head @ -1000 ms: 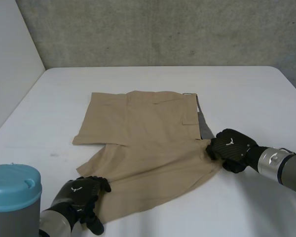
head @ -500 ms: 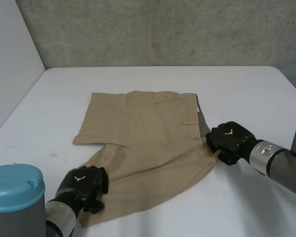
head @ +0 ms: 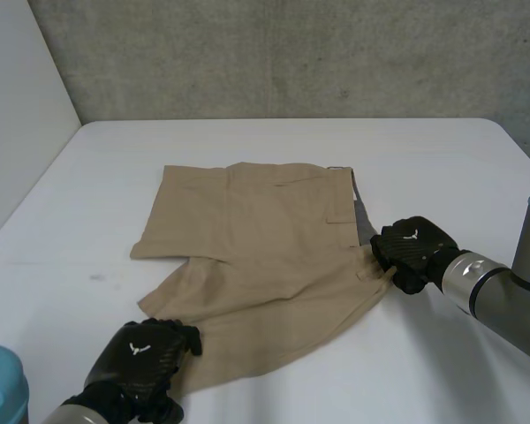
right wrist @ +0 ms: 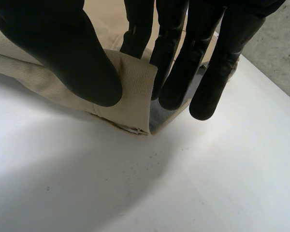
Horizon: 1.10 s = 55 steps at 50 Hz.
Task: Fold the shorts.
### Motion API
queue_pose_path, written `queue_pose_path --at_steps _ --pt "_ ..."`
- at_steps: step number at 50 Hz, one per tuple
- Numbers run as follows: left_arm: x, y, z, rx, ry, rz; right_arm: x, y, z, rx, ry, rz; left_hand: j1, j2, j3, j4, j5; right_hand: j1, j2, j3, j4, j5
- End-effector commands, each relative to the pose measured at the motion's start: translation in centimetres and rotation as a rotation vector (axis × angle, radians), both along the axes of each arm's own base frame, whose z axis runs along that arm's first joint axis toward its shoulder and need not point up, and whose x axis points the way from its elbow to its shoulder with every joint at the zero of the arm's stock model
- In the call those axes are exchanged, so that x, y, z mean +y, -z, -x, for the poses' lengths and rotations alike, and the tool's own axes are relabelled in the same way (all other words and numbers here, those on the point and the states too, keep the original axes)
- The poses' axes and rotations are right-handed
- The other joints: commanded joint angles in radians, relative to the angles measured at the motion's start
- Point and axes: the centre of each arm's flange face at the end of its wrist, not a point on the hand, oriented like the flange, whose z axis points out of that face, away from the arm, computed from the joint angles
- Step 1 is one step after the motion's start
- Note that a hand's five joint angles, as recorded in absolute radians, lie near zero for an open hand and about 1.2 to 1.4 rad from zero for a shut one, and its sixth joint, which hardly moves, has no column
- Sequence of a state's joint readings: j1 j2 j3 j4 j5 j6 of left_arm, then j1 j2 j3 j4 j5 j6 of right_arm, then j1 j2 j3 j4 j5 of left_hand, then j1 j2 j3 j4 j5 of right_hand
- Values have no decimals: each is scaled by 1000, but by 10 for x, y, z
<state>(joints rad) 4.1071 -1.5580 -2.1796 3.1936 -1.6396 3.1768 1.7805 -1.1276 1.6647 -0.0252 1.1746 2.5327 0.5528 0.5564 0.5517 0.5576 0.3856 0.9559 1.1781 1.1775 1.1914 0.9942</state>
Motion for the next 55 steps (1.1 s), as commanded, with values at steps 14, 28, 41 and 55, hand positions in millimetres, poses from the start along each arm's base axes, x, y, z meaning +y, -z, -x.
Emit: queue_pose_path --at_steps 14,28,41,55 --pt "-27 26 -2 -15 -67 -3 3 2 0 1 -3 -7 192 188 193 187 185 440 218 219 205 228" --pt "-40 32 1 -23 -67 52 7 3 -4 1 -15 -3 780 777 782 776 773 440 218 219 205 228" --pt "-43 -35 2 104 -73 242 20 -12 -1 37 -6 -33 843 840 845 839 836 440 218 219 205 228" --pt "-2 -69 -22 -28 -29 -163 88 -65 38 329 -149 -258 843 840 845 839 836 440 218 219 205 228"
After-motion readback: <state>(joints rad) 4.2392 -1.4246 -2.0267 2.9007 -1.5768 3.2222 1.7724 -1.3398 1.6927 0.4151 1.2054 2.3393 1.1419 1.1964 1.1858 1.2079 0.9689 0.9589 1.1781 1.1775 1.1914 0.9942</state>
